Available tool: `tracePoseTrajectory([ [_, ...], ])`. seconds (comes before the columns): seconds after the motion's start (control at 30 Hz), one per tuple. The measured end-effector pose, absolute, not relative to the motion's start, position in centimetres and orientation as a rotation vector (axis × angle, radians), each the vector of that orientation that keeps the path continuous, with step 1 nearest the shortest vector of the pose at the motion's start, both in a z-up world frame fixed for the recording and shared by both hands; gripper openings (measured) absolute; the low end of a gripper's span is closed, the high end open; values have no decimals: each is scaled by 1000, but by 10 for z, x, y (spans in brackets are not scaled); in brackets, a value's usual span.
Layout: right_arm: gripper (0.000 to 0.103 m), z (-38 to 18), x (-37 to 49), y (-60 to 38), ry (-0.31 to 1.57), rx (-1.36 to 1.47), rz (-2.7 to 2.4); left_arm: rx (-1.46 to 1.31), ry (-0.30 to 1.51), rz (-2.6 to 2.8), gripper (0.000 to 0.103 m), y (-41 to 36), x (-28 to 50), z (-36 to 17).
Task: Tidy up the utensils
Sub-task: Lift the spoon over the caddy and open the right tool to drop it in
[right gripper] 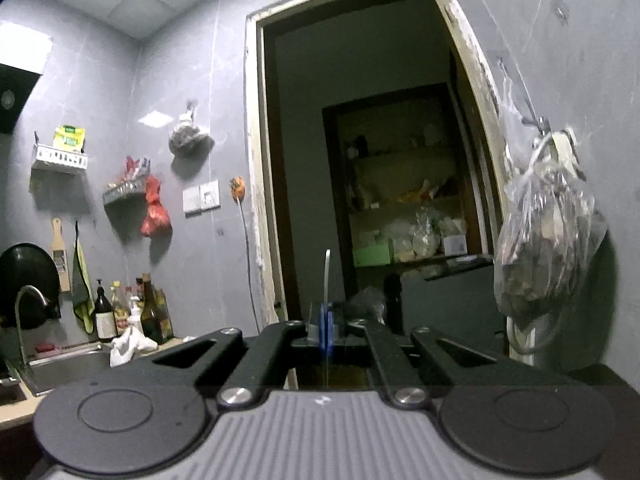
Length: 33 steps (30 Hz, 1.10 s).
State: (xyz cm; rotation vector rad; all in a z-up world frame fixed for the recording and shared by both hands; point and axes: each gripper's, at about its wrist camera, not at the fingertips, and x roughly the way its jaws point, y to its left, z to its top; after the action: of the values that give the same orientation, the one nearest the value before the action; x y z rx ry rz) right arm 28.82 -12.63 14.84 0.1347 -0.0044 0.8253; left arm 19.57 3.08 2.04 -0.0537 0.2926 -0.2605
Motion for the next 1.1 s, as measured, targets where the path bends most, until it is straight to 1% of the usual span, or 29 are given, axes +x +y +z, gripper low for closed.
tracePoseTrajectory([
  [0.5, 2, 107, 300, -117, 109, 64, 804, -56, 293, -258, 77, 31, 195, 20],
  [1.1, 2, 97, 278, -110, 60, -62, 775, -51, 293, -258, 77, 27, 197, 20],
])
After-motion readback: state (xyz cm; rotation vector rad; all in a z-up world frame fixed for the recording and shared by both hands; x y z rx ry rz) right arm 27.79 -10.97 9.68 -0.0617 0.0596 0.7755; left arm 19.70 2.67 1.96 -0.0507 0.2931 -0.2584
